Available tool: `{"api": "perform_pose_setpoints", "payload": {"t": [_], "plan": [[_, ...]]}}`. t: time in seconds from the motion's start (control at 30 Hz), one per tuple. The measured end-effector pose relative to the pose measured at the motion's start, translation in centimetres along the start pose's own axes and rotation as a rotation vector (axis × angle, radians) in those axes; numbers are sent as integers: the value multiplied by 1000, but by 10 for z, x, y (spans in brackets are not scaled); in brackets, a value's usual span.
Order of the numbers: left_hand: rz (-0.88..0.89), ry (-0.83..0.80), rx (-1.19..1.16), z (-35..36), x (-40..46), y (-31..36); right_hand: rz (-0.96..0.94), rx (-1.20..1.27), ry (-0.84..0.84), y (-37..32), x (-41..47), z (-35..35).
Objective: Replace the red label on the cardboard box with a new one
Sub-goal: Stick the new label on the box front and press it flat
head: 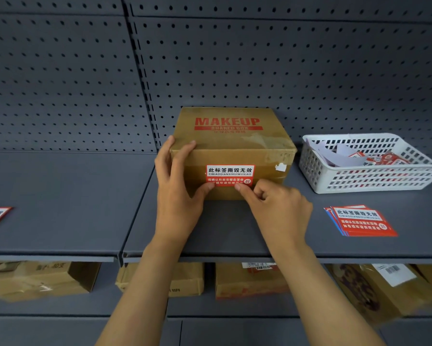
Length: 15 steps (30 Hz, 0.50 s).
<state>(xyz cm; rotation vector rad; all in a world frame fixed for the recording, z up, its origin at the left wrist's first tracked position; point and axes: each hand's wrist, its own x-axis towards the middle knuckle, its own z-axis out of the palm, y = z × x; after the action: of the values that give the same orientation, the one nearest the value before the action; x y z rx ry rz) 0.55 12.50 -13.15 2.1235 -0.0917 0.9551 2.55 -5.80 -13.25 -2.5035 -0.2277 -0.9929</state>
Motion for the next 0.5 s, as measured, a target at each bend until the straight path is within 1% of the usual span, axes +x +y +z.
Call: {"api": "perform_pose_setpoints", "payload": {"t": [0.5], "plan": [[-8,-31,-25,-2,-1,1,12,-7,-26,8,0,-7]]}}
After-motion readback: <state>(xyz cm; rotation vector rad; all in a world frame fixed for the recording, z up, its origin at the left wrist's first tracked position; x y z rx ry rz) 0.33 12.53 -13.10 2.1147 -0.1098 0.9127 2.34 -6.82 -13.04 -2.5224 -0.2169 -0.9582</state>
